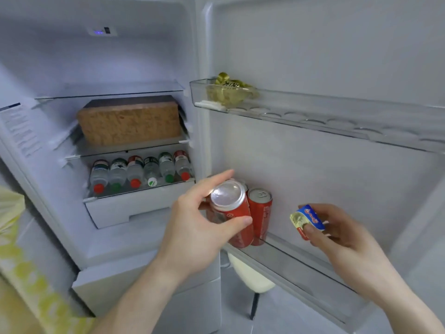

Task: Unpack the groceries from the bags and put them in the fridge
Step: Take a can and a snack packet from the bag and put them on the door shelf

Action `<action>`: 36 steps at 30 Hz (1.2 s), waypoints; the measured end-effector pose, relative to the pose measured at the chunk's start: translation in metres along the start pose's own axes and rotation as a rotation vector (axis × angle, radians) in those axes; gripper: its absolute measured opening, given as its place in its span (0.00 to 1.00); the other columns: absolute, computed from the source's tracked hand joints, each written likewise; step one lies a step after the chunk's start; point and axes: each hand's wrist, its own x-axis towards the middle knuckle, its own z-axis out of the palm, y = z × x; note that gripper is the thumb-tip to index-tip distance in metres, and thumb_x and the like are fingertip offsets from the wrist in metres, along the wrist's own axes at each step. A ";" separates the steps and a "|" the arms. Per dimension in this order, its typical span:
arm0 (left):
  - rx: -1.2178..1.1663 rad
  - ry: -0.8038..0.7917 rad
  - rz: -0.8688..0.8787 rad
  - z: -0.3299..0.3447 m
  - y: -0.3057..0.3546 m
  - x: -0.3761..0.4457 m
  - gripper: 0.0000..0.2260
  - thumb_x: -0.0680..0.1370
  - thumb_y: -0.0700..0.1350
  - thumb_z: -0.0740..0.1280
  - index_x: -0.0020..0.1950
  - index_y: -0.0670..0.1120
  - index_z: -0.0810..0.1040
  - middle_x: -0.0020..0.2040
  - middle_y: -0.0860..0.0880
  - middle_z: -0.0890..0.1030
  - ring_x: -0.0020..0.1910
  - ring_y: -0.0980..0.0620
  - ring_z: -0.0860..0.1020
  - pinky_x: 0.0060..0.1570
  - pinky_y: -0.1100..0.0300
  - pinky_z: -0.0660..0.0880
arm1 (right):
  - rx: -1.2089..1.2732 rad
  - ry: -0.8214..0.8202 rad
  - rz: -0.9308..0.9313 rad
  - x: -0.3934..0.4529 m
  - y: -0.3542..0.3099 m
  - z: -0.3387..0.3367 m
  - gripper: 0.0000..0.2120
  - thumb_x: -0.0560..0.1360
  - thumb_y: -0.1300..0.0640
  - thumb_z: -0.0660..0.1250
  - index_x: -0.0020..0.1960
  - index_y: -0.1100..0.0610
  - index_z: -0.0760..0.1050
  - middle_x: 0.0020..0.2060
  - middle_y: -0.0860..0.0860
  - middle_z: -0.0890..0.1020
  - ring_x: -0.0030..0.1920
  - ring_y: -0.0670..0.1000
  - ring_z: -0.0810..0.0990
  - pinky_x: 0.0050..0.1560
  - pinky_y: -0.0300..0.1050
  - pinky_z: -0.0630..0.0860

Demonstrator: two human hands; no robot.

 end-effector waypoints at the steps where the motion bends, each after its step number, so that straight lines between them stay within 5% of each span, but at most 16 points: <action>1: 0.018 0.002 0.021 0.009 0.002 0.002 0.34 0.64 0.47 0.85 0.67 0.61 0.79 0.59 0.62 0.83 0.61 0.62 0.80 0.63 0.62 0.75 | -0.015 0.000 0.009 0.002 0.004 -0.004 0.10 0.78 0.55 0.72 0.56 0.42 0.82 0.45 0.42 0.86 0.44 0.43 0.85 0.49 0.42 0.79; 8: -0.115 -0.048 -0.031 0.047 0.007 0.008 0.28 0.66 0.43 0.84 0.61 0.59 0.78 0.55 0.54 0.83 0.54 0.53 0.83 0.51 0.55 0.82 | -0.037 -0.022 0.052 0.008 0.032 -0.027 0.11 0.80 0.56 0.70 0.55 0.39 0.81 0.46 0.41 0.86 0.45 0.43 0.85 0.46 0.42 0.77; 12: -0.313 -0.057 -0.095 0.062 0.008 0.014 0.28 0.64 0.44 0.84 0.60 0.52 0.76 0.53 0.47 0.82 0.49 0.49 0.85 0.43 0.57 0.83 | 0.095 0.076 0.078 0.011 0.049 -0.031 0.07 0.81 0.53 0.67 0.55 0.44 0.80 0.47 0.45 0.87 0.45 0.48 0.87 0.53 0.53 0.82; 14: -0.371 -0.050 -0.112 0.070 0.005 0.017 0.29 0.64 0.43 0.84 0.60 0.49 0.75 0.54 0.45 0.82 0.49 0.49 0.85 0.44 0.58 0.82 | 0.248 0.150 0.099 0.013 0.053 -0.029 0.06 0.83 0.57 0.64 0.57 0.50 0.79 0.49 0.47 0.87 0.48 0.51 0.88 0.56 0.60 0.83; 20: -0.548 -0.082 -0.210 0.092 -0.016 0.014 0.29 0.64 0.48 0.82 0.59 0.46 0.73 0.53 0.49 0.84 0.52 0.50 0.83 0.50 0.57 0.81 | 0.834 0.100 0.209 0.021 0.036 -0.029 0.11 0.83 0.59 0.59 0.61 0.62 0.76 0.55 0.60 0.86 0.54 0.62 0.87 0.49 0.61 0.85; 24: -0.323 -0.156 -0.157 0.096 -0.021 0.012 0.27 0.64 0.46 0.84 0.53 0.52 0.72 0.57 0.50 0.83 0.56 0.48 0.83 0.53 0.49 0.82 | 0.819 0.177 0.132 0.027 0.027 -0.029 0.09 0.83 0.59 0.60 0.57 0.58 0.79 0.53 0.54 0.87 0.48 0.56 0.87 0.41 0.48 0.85; 32: 0.344 -0.190 0.056 0.117 -0.005 0.012 0.32 0.65 0.60 0.79 0.63 0.62 0.69 0.53 0.71 0.75 0.60 0.64 0.75 0.57 0.59 0.76 | 0.649 0.227 -0.102 0.036 0.007 -0.021 0.10 0.82 0.55 0.64 0.59 0.57 0.79 0.59 0.50 0.85 0.57 0.54 0.85 0.37 0.45 0.84; 36: 0.418 -0.150 0.032 0.132 -0.004 0.016 0.24 0.66 0.60 0.74 0.57 0.60 0.69 0.46 0.60 0.80 0.47 0.56 0.79 0.44 0.55 0.78 | 0.641 0.164 -0.085 0.039 0.002 -0.010 0.11 0.78 0.54 0.65 0.58 0.57 0.78 0.57 0.51 0.86 0.57 0.52 0.86 0.37 0.50 0.85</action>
